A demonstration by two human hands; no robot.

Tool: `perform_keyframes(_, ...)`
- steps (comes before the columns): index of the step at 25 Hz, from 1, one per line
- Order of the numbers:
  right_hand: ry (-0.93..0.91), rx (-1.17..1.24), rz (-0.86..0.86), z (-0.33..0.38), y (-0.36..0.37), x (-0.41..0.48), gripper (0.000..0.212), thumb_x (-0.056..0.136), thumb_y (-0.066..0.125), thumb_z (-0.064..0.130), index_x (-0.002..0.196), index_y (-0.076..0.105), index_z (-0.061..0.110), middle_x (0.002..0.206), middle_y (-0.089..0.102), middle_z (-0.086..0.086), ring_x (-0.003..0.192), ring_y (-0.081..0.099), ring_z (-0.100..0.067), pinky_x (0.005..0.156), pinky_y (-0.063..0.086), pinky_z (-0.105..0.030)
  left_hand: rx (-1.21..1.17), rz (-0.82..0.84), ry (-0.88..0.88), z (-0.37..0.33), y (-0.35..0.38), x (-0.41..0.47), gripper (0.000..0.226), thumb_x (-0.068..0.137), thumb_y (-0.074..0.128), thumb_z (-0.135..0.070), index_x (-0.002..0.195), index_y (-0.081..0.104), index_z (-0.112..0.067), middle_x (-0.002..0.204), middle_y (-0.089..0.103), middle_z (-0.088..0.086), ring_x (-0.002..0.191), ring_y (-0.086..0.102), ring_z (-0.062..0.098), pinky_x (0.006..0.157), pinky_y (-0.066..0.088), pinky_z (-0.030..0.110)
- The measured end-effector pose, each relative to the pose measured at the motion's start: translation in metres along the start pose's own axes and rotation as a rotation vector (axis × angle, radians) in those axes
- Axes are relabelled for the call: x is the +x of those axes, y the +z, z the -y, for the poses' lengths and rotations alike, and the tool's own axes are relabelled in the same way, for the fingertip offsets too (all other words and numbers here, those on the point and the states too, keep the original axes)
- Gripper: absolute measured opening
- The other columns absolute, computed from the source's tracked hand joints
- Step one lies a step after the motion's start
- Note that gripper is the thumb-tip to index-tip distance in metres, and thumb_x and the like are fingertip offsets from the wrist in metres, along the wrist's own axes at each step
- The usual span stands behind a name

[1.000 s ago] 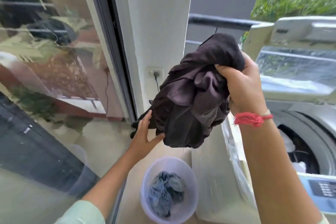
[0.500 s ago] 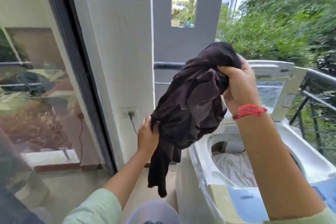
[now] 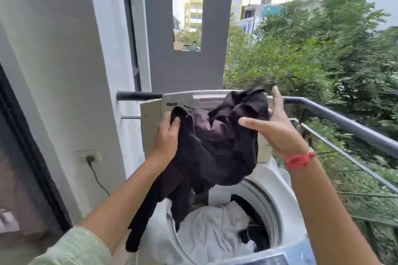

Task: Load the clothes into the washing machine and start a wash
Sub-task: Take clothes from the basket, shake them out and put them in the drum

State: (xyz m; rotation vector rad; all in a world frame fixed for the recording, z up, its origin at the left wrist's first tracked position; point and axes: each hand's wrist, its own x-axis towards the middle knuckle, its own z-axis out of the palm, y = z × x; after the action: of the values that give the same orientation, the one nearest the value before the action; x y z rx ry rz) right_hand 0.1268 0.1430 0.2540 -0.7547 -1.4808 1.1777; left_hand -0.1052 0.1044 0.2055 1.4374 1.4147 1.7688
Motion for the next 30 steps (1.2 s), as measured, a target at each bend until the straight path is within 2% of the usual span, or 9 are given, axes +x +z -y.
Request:
perform_keyframes(2, -0.065, -0.229, 0.061, -0.023, -0.02, 0.002, 0.118, 0.059, 0.086, 0.006, 0.144, 0.015, 0.046, 0.145, 0.039, 0.0, 0.131, 0.045, -0.019, 0.108, 0.04, -0.042, -0.024, 0.008, -0.043, -0.006, 0.029, 0.009, 0.031, 0.101, 0.037, -0.022, 0.127, 0.048, -0.009, 0.101, 0.049, -0.019, 0.109, 0.043, 0.004, 0.088, 0.03, 0.015)
perform_keyframes(6, -0.359, -0.492, 0.112, -0.026, -0.037, 0.005, 0.098, 0.067, 0.08, 0.042, 0.142, 0.018, 0.05, 0.151, 0.014, 0.027, 0.145, 0.013, -0.01, 0.115, 0.025, -0.039, -0.222, 0.139, -0.088, -0.019, 0.068, 0.029, 0.014, 0.1, 0.043, -0.025, 0.094, 0.056, -0.022, 0.097, 0.06, 0.001, 0.096, 0.058, 0.016, 0.094, 0.045, 0.034)
perform_keyframes(9, -0.655, -0.671, -0.117, -0.035, -0.036, -0.018, 0.079, 0.073, 0.075, 0.046, 0.139, 0.04, 0.022, 0.151, 0.026, -0.004, 0.139, 0.03, -0.018, 0.111, 0.034, -0.034, -0.298, 0.176, -0.123, -0.019, 0.098, 0.037, 0.015, 0.098, 0.044, -0.026, 0.09, 0.054, -0.019, 0.095, 0.061, 0.011, 0.091, 0.058, 0.023, 0.092, 0.048, 0.045)
perform_keyframes(11, -0.772, -0.806, -0.221, -0.057, -0.025, -0.042, 0.058, 0.075, 0.076, 0.041, 0.123, 0.054, 0.016, 0.13, 0.049, -0.008, 0.117, 0.052, -0.019, 0.101, 0.043, -0.03, -0.234, 0.173, -0.143, -0.006, 0.11, 0.037, 0.017, 0.093, 0.046, -0.033, 0.082, 0.054, -0.022, 0.091, 0.06, 0.013, 0.088, 0.057, 0.026, 0.092, 0.045, 0.055)
perform_keyframes(13, -0.606, -0.931, -0.179, -0.081, -0.021, -0.058, 0.052, 0.076, 0.074, 0.044, 0.119, 0.055, 0.02, 0.115, 0.057, 0.0, 0.1, 0.06, -0.017, 0.087, 0.051, -0.03, -0.164, 0.187, -0.213, 0.007, 0.114, 0.034, 0.021, 0.094, 0.045, -0.032, 0.078, 0.053, -0.022, 0.088, 0.06, 0.011, 0.086, 0.056, 0.024, 0.09, 0.045, 0.055)
perform_keyframes(18, -0.005, -1.038, 0.059, -0.141, -0.028, -0.06, 0.066, 0.078, 0.066, 0.034, 0.136, 0.036, 0.028, 0.122, 0.056, 0.004, 0.105, 0.059, -0.02, 0.082, 0.049, -0.032, -0.215, 0.257, -0.297, 0.019, 0.106, 0.026, 0.018, 0.098, 0.042, -0.025, 0.087, 0.054, -0.017, 0.094, 0.061, 0.013, 0.092, 0.059, 0.027, 0.095, 0.044, 0.049)
perform_keyframes(22, 0.25, -0.658, -0.153, -0.16, -0.029, -0.057, 0.022, 0.083, 0.052, 0.002, 0.094, 0.054, 0.021, 0.077, 0.061, 0.001, 0.085, 0.061, -0.031, 0.06, 0.035, -0.03, -0.024, 0.266, -0.337, 0.037, 0.08, 0.034, 0.024, 0.098, 0.042, -0.031, 0.099, 0.057, -0.012, 0.105, 0.063, 0.013, 0.104, 0.06, 0.03, 0.097, 0.044, 0.046)
perform_keyframes(26, 0.072, -0.536, -0.357, -0.112, -0.049, -0.02, 0.024, 0.081, 0.049, -0.006, 0.089, 0.059, 0.014, 0.078, 0.06, 0.0, 0.08, 0.055, -0.022, 0.069, 0.039, -0.029, 0.852, 0.497, -0.296, 0.076, 0.049, 0.032, 0.057, 0.089, 0.044, -0.058, 0.126, 0.045, -0.014, 0.129, 0.049, 0.009, 0.115, 0.051, 0.028, 0.095, 0.043, 0.04)
perform_keyframes(30, 0.06, -0.805, -0.216, -0.089, -0.041, -0.001, 0.025, 0.074, 0.055, 0.004, 0.091, 0.069, 0.018, 0.084, 0.065, -0.001, 0.084, 0.06, -0.02, 0.075, 0.046, -0.028, 0.58, 0.794, -0.302, 0.094, 0.055, 0.0, 0.086, 0.07, 0.056, -0.075, 0.138, 0.032, -0.028, 0.145, 0.032, -0.001, 0.131, 0.037, 0.016, 0.109, 0.033, 0.039)
